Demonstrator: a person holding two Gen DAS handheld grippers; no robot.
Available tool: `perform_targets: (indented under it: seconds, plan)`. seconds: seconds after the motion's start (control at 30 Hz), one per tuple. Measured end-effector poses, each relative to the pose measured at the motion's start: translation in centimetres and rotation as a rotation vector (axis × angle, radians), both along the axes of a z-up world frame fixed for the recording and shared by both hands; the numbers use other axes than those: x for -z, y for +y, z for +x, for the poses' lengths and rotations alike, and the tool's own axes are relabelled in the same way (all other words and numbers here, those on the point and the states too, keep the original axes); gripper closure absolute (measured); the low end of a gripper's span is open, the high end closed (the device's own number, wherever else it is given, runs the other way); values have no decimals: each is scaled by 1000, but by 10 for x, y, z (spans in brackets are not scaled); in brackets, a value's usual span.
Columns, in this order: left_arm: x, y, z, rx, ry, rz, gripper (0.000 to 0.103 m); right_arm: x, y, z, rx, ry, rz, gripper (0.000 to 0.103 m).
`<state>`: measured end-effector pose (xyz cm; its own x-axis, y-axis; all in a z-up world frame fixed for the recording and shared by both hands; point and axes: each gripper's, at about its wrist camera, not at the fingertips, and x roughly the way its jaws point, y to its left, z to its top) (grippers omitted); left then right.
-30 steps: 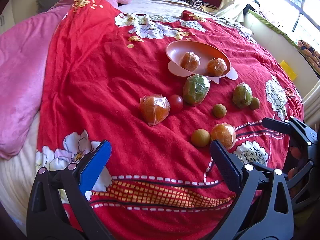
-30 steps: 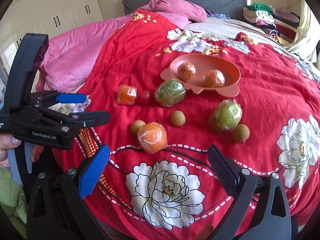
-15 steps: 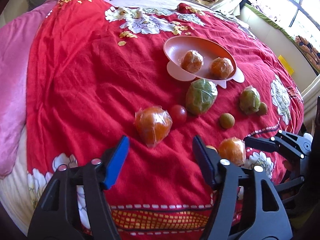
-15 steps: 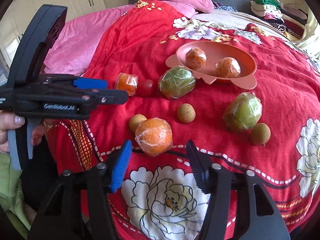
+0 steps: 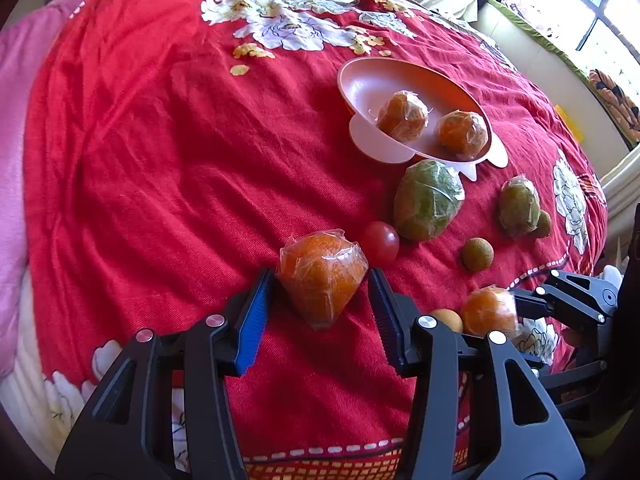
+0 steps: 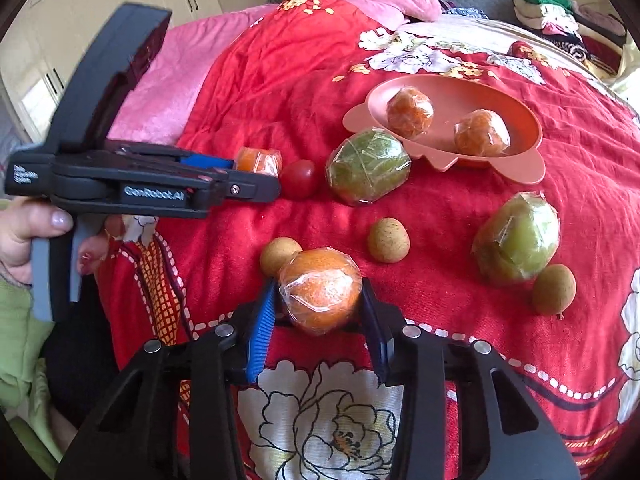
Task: Organize fruits
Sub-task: 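Grasp another wrapped orange with the right gripper while the left gripper grasps a wrapped orange, then lift and carry both held oranges toward the pink dish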
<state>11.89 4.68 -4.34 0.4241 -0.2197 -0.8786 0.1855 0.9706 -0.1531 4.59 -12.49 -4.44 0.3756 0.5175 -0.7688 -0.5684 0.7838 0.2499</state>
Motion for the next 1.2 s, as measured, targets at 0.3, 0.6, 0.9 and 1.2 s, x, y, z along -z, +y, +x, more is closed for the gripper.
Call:
perform_targets:
  seconds: [0.3,0.6,0.9,1.2]
  plan:
    - [3,1,13,11,-6,-22,66,-11,-14,-5,44,-1,29,65]
    - [-9,0,4,0,-27,-46,69,-30,-31,-5,95,-48,48,65]
    - [-33,-7,-12,1,-70,-57,69,-39,-40,-5,113,-75,66,65]
    - [-56,-16,-16,2,-111,-53,69,-48,-52,-4,125,-88,107,65]
